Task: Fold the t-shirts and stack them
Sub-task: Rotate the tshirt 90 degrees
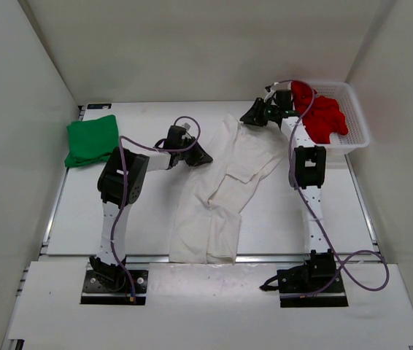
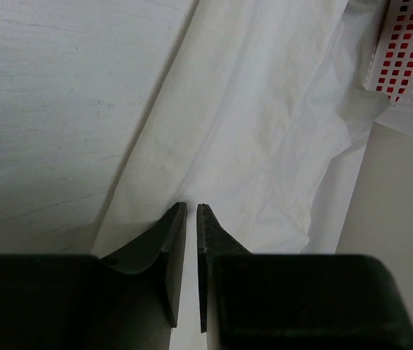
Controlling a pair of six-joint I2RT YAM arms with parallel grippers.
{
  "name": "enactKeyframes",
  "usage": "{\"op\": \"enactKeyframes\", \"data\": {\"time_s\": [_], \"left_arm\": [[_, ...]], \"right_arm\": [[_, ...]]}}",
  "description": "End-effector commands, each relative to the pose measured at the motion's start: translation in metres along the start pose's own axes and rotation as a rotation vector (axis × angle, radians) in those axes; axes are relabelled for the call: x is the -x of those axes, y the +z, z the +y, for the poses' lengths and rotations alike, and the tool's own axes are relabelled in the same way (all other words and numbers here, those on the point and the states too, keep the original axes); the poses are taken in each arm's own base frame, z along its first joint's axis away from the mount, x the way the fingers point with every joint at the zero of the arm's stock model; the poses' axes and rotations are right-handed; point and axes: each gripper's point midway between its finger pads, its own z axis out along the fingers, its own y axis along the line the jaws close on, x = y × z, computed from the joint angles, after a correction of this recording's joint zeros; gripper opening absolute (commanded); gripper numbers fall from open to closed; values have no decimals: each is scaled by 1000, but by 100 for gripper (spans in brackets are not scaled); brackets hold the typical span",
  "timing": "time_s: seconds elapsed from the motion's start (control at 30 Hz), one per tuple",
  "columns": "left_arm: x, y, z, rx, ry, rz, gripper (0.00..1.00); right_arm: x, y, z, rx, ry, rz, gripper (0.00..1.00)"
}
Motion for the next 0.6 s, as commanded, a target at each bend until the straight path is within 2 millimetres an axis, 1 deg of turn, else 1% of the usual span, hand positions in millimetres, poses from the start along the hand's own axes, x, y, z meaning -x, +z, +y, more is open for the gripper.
{"op": "enactKeyframes", "data": {"time_s": [0.0,0.03,0.07,0.1,0.13,0.17,0.2,0.23,0.27,0.3,0.33,0.37,0.4,0.43,0.47,0.5,0.53,0.57], "left_arm": [[12,0,17,70,7,-24,23],[15,0,16,66,9,-28,24],[18,-2,18,65,-5,-30,24],[20,-5,14,56,0,-37,23],[18,-6,12,48,-12,-37,23],[21,-10,6,27,-9,-51,24],[27,-16,-4,7,0,-67,24],[25,-16,-4,5,8,-64,24],[21,-19,-15,-11,28,-54,24],[25,-25,-23,-12,47,-76,24],[19,-24,-23,-6,66,-70,24],[17,-28,-37,-22,100,-80,25],[11,-27,-38,-13,121,-79,26],[9,-26,-45,-25,143,-79,26],[2,-21,-49,-18,162,-65,26],[1,-17,-49,-14,165,-52,26],[-4,-12,-44,-8,152,-34,25],[-6,-8,-46,-26,142,-23,25]], "right_arm": [[64,-39,65,9,-145,-114,30],[69,-48,72,-21,-172,-117,31],[70,-52,76,-48,-178,-117,30],[71,-58,84,-62,-205,-109,30],[66,-56,87,-89,-226,-98,29],[66,-57,89,-105,-262,-100,29],[58,-55,85,-117,-250,-77,29],[53,-54,80,-136,-244,-63,25],[47,-54,84,-128,-228,-37,16],[31,-52,82,-134,-193,16,12],[33,-52,86,-136,-205,20,6],[17,-48,88,-163,-192,68,0],[11,-45,95,-210,-214,81,0],[6,-45,96,-227,-219,99,0],[7,-45,109,-245,-242,87,0],[1,-45,114,-270,-245,102,0],[3,-50,124,-278,-260,95,0],[1,-57,130,-321,-266,101,0]]}}
